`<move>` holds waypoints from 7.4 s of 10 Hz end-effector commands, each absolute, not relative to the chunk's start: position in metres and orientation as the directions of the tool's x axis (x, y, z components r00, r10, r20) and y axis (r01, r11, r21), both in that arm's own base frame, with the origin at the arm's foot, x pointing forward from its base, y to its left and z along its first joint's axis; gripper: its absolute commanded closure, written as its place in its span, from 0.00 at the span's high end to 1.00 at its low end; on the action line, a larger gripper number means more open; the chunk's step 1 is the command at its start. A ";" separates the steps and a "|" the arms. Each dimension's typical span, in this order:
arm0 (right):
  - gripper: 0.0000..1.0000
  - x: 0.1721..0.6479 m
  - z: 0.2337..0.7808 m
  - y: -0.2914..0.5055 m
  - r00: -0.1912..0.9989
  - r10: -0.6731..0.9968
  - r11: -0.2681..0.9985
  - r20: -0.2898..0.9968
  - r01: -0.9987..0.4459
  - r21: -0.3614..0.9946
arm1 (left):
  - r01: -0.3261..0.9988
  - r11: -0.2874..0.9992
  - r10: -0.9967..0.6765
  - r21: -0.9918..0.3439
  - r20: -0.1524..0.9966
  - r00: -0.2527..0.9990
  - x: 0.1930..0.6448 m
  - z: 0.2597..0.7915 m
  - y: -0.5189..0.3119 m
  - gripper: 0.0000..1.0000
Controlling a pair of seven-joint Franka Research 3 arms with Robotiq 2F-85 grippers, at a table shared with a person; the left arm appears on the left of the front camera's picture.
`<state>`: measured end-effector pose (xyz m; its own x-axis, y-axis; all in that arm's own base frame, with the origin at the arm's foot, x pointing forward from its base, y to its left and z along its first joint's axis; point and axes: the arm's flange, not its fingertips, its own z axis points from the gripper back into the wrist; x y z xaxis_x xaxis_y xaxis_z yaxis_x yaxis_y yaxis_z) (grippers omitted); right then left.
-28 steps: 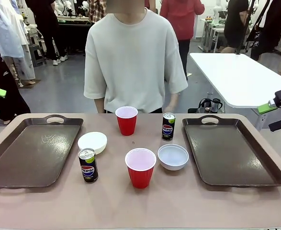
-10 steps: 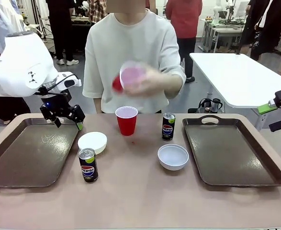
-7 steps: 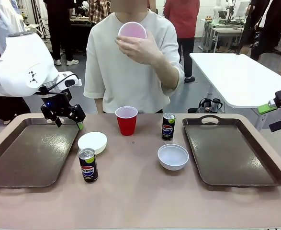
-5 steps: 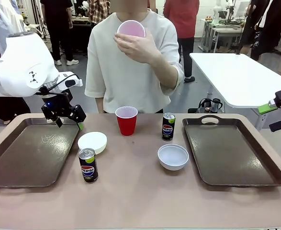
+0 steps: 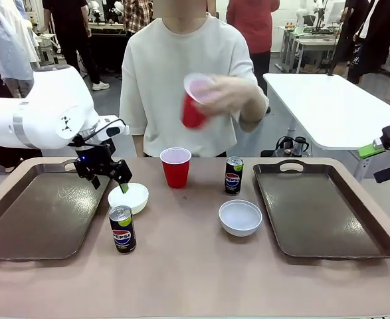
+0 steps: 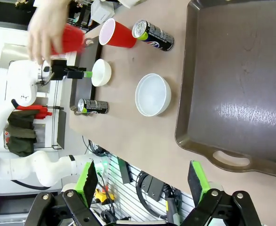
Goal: Prepare tableware on both trays.
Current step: Pick up a Picnic Bowl from the table and place it on a Handle tray.
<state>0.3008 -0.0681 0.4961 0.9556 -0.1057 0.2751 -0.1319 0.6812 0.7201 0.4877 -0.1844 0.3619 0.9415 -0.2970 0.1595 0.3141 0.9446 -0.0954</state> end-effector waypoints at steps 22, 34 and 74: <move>1.00 0.304 0.495 -0.068 0.954 -0.104 0.663 0.281 -0.144 0.735 | 0.174 0.984 -0.159 -0.034 0.266 0.951 0.433 0.498 -0.120 0.00; 1.00 0.304 0.495 -0.068 0.954 -0.104 0.663 0.281 -0.144 0.735 | 0.215 0.971 -0.208 -0.107 0.076 0.975 0.334 0.529 0.035 0.04; 1.00 0.304 0.495 -0.068 0.954 -0.104 0.663 0.281 -0.144 0.735 | 0.212 0.969 -0.205 -0.130 0.070 0.976 0.412 0.375 0.004 1.00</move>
